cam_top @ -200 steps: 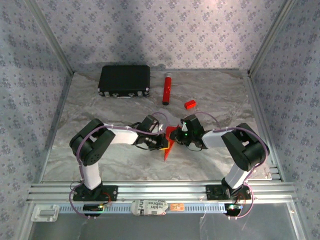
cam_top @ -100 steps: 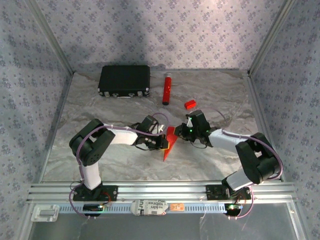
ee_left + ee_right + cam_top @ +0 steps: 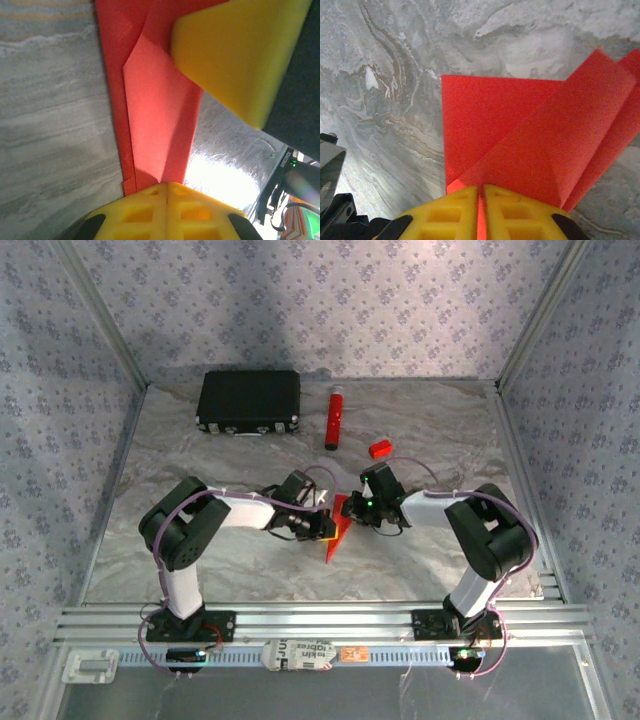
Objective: Fold a paper plane with a square sheet of paper (pick it up from the middle)
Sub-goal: Fold the wing for the fifth time at the center of the table.
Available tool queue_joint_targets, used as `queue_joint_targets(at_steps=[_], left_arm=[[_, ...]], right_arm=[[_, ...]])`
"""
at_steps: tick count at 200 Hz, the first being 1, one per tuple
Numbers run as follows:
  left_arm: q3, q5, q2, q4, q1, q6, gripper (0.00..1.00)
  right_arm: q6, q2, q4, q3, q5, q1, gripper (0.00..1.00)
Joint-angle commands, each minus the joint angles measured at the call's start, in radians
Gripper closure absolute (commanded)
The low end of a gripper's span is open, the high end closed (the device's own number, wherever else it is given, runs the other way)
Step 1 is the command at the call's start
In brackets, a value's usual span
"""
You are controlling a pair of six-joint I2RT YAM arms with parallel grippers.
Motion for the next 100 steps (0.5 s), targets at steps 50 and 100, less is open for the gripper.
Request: queue_joint_targets(at_steps=[50, 100], left_arm=[[-0.057, -0.024, 0.091, -0.135, 0.007, 0.022, 1.00], [-0.059, -0.018, 0.103, -0.133, 0.005, 0.020, 1.00]], right_arm=[[-0.049, 0.062, 0.008, 0.020, -0.013, -0.110, 0.86], [-0.078, 0.053, -0.019, 0.039, -0.022, -0.176, 0.86]])
